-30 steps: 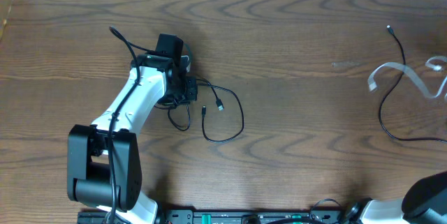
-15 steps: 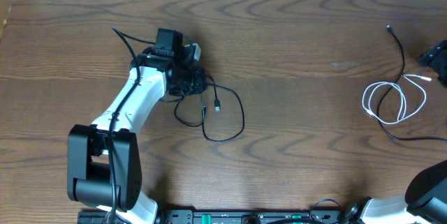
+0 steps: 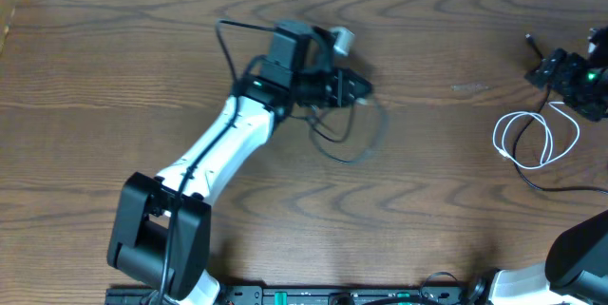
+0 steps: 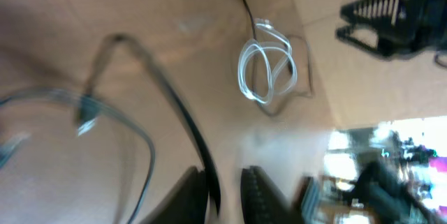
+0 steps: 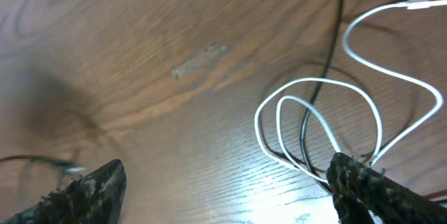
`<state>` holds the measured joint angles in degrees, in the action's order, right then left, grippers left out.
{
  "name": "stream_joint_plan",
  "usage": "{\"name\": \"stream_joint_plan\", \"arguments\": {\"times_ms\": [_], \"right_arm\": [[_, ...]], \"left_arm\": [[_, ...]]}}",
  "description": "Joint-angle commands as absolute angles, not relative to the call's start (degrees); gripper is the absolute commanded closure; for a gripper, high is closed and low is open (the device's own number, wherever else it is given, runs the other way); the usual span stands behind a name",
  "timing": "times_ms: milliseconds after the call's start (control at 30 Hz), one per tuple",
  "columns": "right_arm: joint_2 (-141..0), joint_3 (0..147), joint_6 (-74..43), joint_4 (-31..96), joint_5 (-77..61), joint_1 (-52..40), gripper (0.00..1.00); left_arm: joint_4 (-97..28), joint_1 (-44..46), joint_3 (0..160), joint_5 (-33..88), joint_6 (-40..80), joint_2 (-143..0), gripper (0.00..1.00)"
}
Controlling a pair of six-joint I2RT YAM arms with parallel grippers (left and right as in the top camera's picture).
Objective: Untangle cables
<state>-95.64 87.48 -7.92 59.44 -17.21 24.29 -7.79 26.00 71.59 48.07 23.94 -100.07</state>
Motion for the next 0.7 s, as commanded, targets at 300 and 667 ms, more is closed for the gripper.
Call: {"name": "stream_joint_plan", "arguments": {"times_ms": [300, 667], "right_arm": [[-95.81, 88.05, -2.46, 61.17, -18.02, 15.81, 0.06], [-95.81, 87.72, -1.63, 65.67, -17.96, 2.79, 0.06]], "left_arm": [[-27.59, 20.82, 72.42, 35.75, 11.18, -97.43, 0.11], [-45.84, 15.07, 72.42, 7.68, 10.94, -91.66, 0.1]]}}
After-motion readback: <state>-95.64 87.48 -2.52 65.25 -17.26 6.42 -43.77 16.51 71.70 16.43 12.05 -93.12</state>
